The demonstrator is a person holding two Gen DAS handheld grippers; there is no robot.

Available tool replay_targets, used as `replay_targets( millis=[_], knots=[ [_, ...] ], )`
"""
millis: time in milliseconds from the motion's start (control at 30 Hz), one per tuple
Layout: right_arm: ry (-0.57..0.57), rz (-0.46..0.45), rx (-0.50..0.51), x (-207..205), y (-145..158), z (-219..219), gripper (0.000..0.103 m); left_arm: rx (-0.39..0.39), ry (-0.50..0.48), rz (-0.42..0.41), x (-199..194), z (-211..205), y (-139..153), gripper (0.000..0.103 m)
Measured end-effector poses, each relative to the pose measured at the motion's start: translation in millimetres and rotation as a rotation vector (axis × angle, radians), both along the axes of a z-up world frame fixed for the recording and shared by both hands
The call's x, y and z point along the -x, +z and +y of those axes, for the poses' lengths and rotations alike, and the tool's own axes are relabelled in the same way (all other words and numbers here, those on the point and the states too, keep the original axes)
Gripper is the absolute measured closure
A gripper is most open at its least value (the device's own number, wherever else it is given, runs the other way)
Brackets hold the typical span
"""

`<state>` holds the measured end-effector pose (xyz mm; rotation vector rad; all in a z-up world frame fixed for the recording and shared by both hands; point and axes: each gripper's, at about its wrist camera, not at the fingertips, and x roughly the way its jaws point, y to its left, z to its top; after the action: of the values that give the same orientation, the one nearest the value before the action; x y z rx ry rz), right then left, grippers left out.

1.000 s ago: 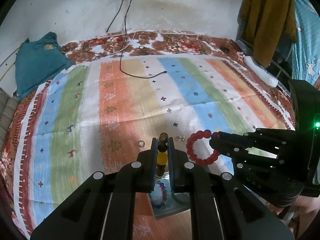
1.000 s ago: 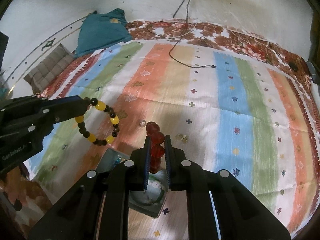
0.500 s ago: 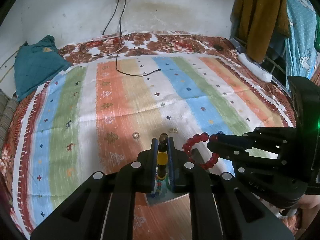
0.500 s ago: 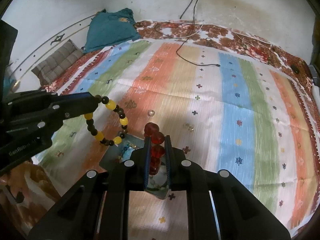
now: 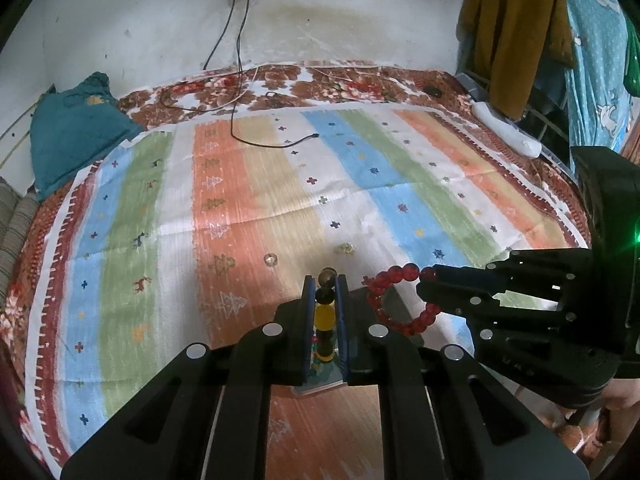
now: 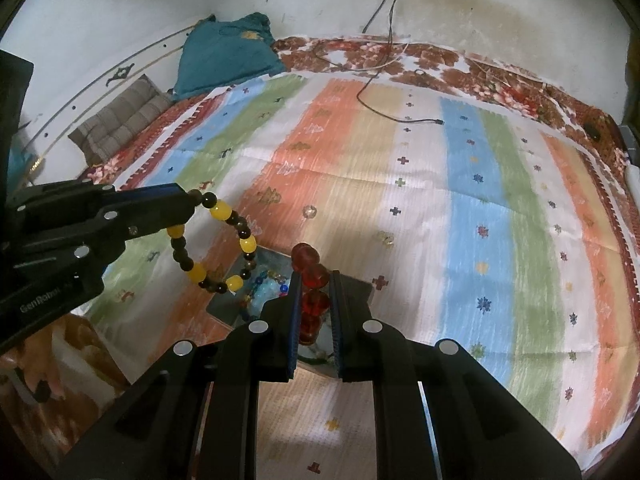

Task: Organize jewelry
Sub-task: 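Open both tools to drop the two bracelets into the tin, then move both open tools toward the small brass and gold rings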

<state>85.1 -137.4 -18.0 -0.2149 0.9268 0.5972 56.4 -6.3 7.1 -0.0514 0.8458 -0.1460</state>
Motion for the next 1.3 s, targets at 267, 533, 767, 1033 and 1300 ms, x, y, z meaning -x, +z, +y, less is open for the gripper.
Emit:
replay_targets(
  millis=[267,533,767,1033,1300],
  knots=[
    [0.012,0.002,-0.011,2,2,1,0.089,-0.014,-0.007,0.008,3,-4,-3,0.094],
    [-0.021,0.023,0.012,-4,-2,-1,0.087,-0.015,0.038,0.021,0,1,-6,0.086],
    [-0.074,0.048,0.041,-19,-10,-9,0.076,-0.011,0.066,0.042,-7,11,-9,0.073],
    [-0.099,0.095,0.082,-43,-22,-5,0.066,-0.009,0.117,0.099,-30,22,-19,0.053],
    [-0.127,0.129,0.11,-64,-33,-3,0.053,-0.068,0.135,0.127,-58,21,-27,0.047]
  ],
)
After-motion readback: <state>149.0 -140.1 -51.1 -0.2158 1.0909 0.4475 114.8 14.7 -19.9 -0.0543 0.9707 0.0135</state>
